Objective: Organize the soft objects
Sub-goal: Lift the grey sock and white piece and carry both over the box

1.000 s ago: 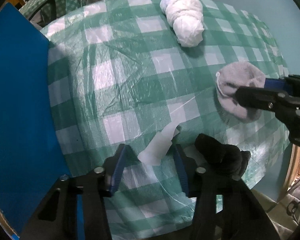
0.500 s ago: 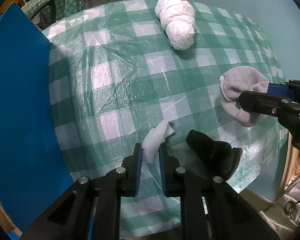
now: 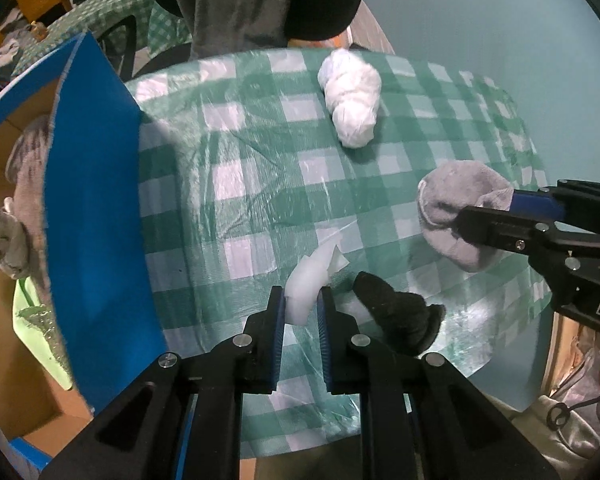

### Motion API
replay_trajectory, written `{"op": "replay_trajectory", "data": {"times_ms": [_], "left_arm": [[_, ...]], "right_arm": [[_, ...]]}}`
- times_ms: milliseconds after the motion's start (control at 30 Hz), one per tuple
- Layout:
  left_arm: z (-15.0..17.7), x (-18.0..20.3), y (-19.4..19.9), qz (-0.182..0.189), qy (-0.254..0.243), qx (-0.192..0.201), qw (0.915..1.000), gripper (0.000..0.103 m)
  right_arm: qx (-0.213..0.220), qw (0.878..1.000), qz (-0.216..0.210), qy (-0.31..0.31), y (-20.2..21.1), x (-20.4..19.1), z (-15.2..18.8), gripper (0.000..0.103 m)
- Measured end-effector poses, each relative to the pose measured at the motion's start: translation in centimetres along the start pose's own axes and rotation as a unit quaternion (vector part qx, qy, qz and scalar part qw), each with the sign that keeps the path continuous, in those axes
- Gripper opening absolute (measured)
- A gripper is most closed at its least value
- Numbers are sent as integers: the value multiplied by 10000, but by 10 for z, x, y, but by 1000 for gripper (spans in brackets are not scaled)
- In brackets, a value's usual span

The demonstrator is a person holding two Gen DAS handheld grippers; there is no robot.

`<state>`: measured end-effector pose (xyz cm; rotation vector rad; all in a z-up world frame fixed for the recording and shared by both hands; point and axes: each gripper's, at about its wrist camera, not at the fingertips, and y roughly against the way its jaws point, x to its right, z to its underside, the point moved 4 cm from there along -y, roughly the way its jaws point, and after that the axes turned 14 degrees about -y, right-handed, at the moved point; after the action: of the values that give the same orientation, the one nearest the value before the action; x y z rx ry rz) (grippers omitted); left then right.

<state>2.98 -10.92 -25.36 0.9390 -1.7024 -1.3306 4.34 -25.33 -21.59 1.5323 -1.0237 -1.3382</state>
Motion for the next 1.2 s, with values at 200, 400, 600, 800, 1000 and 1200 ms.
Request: {"op": "replay_trajectory", "data": {"times_ms": [200,400,600,800,1000,1200], "left_arm": [[1,-1,22,-40,90,180,9998,15],[1,-7,45,-76,253,374,9990,15],[0,-15,71,-117,403,582,9974,15],[2,-22,93,-212,490,777,9955,15],[9,-32,104,-277,642,864,9938,15],[20,-47,115,-327,844,923,9916,15]], "right_arm": [[151,9997,-80,163,17,-10,-3,23],[303,9989,-131,334,34,-22,-6,22],[425,9977,-238,467,50,-33,-10,22],[510,9962,-342,610,62,-48,-12,22],[582,9945,-453,748,72,-64,-15,22],[613,9928,-550,874,77,-83,-18,22]]}}
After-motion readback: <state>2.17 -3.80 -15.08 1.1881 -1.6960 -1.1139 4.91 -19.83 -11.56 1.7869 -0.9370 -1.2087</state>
